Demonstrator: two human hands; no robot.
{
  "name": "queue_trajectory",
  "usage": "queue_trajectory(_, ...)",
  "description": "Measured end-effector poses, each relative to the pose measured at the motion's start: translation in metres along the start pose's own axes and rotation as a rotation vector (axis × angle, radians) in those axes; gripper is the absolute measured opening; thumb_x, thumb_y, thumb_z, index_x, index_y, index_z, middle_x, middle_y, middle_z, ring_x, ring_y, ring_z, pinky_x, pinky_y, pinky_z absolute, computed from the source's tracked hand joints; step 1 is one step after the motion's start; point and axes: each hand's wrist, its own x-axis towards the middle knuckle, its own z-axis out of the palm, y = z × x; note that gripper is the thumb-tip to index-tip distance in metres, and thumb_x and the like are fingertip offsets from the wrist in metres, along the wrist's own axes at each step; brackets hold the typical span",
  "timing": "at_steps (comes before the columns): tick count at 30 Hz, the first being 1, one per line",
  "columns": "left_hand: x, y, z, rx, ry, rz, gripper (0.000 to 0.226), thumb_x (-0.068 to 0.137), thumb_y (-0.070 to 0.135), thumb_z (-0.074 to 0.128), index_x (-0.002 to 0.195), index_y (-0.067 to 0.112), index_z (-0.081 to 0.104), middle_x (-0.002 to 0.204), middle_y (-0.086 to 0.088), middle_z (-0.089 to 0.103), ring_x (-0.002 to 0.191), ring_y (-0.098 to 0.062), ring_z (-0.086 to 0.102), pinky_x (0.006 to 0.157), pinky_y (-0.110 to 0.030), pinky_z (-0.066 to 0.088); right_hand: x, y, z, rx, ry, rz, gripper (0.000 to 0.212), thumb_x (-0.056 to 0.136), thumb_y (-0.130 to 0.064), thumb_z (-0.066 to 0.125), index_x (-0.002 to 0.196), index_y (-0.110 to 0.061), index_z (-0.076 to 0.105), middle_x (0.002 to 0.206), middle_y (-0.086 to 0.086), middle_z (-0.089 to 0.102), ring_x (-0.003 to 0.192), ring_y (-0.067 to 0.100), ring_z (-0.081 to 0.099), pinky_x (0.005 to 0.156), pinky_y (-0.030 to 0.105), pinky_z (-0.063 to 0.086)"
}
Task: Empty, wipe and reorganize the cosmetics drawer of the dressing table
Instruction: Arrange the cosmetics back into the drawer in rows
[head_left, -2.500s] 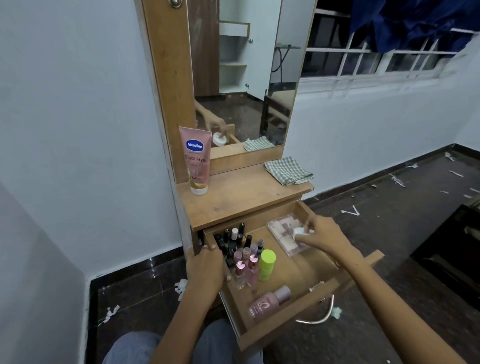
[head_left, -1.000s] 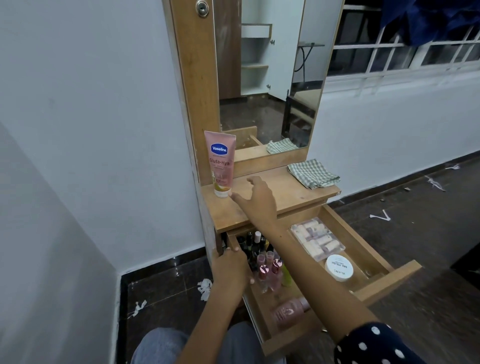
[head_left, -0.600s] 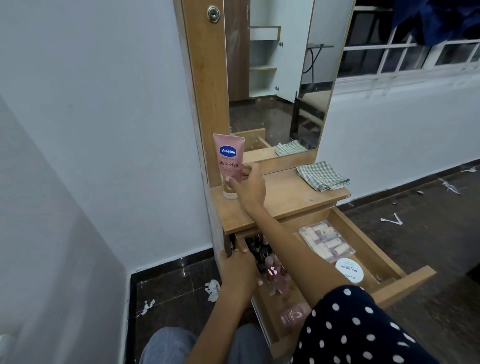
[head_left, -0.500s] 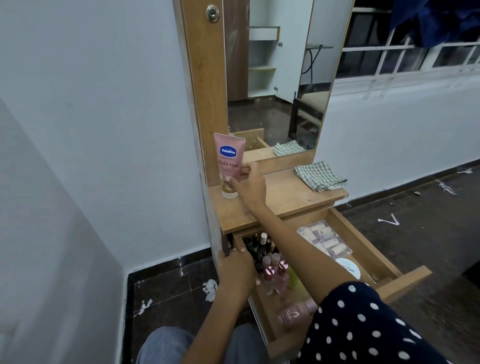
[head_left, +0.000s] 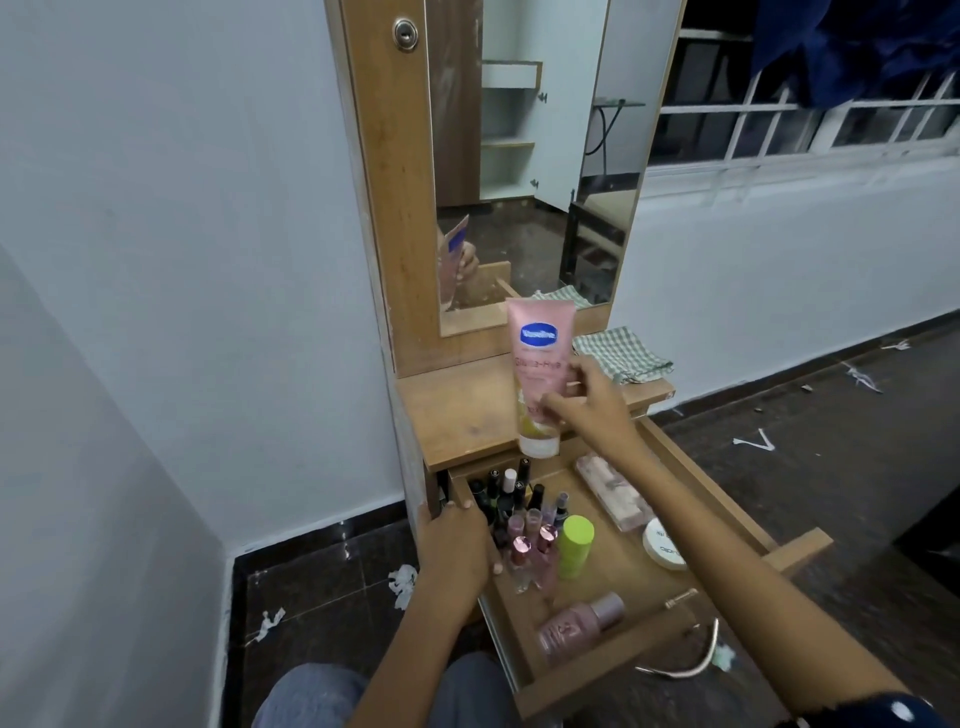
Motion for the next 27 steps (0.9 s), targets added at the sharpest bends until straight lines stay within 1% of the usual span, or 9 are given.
queue_trajectory(3,-0.001,0.000,0.001,-0.018,0.020,0.001,0.046,0.083,0.041,0.068,0.121,0.018,0.057,0.124,-0.002,0.060,0.121,-0.017,0.052,0.109,-0.038,0.022,-0.021,0.014,-0.048,-0.105,-0.008,0.044,0.036,0.077,-0.011,0.074,0.107,-0.013,0.054,0.096,-0.004,0.062,0.082,0.008,0.063,0.058,0.015,0.050)
queue_trajectory(5,-0.001,-0.001,0.001,-0.025,0.025,0.004,0.044,0.083,0.040,0.068,0.119,0.018,0.058,0.123,-0.002,0.061,0.121,-0.017,0.052,0.109,-0.039,0.023,-0.033,0.022,-0.076,-0.182,-0.006,0.078,0.034,0.077,-0.013,0.074,0.105,-0.015,0.056,0.093,-0.004,0.064,0.079,0.006,0.063,0.061,0.015,0.049)
queue_trajectory(8,-0.002,-0.001,0.000,-0.025,0.031,0.008,0.043,0.083,0.040,0.069,0.119,0.018,0.058,0.122,-0.002,0.061,0.120,-0.017,0.052,0.109,-0.039,0.023,-0.046,0.036,-0.100,-0.272,-0.127,0.166,0.031,0.076,-0.016,0.075,0.100,-0.016,0.055,0.093,-0.001,0.065,0.081,0.011,0.066,0.062,0.017,0.052)
queue_trajectory(12,-0.003,-0.001,-0.002,-0.001,0.017,0.023,0.042,0.085,0.041,0.067,0.120,0.019,0.059,0.126,-0.001,0.058,0.121,-0.017,0.051,0.109,-0.040,0.024,-0.050,0.058,-0.092,-0.369,-0.332,0.301,0.032,0.074,-0.015,0.077,0.097,-0.015,0.055,0.095,0.003,0.066,0.082,0.019,0.068,0.069,0.032,0.059)
queue_trajectory(15,-0.002,-0.001,-0.002,0.011,-0.001,0.032,0.039,0.086,0.041,0.065,0.119,0.020,0.061,0.129,0.001,0.056,0.123,-0.017,0.049,0.109,-0.042,0.022,-0.047,0.071,-0.075,-0.425,-0.427,0.357,0.029,0.077,-0.015,0.074,0.093,-0.023,0.052,0.100,0.003,0.067,0.080,0.013,0.068,0.066,0.026,0.057)
queue_trajectory(17,-0.003,-0.001,-0.003,0.007,-0.012,0.030,0.040,0.086,0.041,0.064,0.120,0.020,0.060,0.129,0.001,0.056,0.124,-0.017,0.048,0.110,-0.042,0.021,-0.046,0.080,-0.063,-0.444,-0.452,0.384,0.033,0.078,-0.014,0.073,0.099,-0.023,0.050,0.107,0.005,0.065,0.083,0.012,0.065,0.068,0.024,0.055)
queue_trajectory(22,-0.004,-0.001,-0.003,0.001,-0.012,0.024,0.047,0.086,0.041,0.065,0.126,0.018,0.056,0.129,-0.002,0.057,0.124,-0.018,0.049,0.110,-0.040,0.021,-0.055,0.095,-0.046,-0.619,-0.411,0.242,0.057,0.076,-0.015,0.074,0.127,-0.015,0.050,0.123,0.005,0.061,0.106,0.017,0.059,0.091,0.031,0.049)
queue_trajectory(25,-0.003,-0.002,-0.002,0.016,-0.008,0.031,0.051,0.086,0.042,0.065,0.130,0.019,0.053,0.130,-0.002,0.056,0.126,-0.017,0.047,0.109,-0.039,0.022,-0.063,0.095,-0.052,-0.759,-0.473,0.016,0.052,0.076,-0.012,0.071,0.126,-0.025,0.059,0.139,-0.002,0.052,0.121,0.015,0.053,0.096,0.024,0.041)
queue_trajectory(27,-0.003,-0.002,-0.001,0.012,-0.004,0.029,0.052,0.086,0.043,0.065,0.130,0.018,0.052,0.129,-0.002,0.056,0.126,-0.017,0.047,0.108,-0.038,0.022,-0.067,0.095,-0.055,-0.835,-0.582,-0.039,0.051,0.075,-0.017,0.073,0.122,-0.033,0.062,0.151,-0.010,0.038,0.116,0.013,0.056,0.093,0.027,0.046)
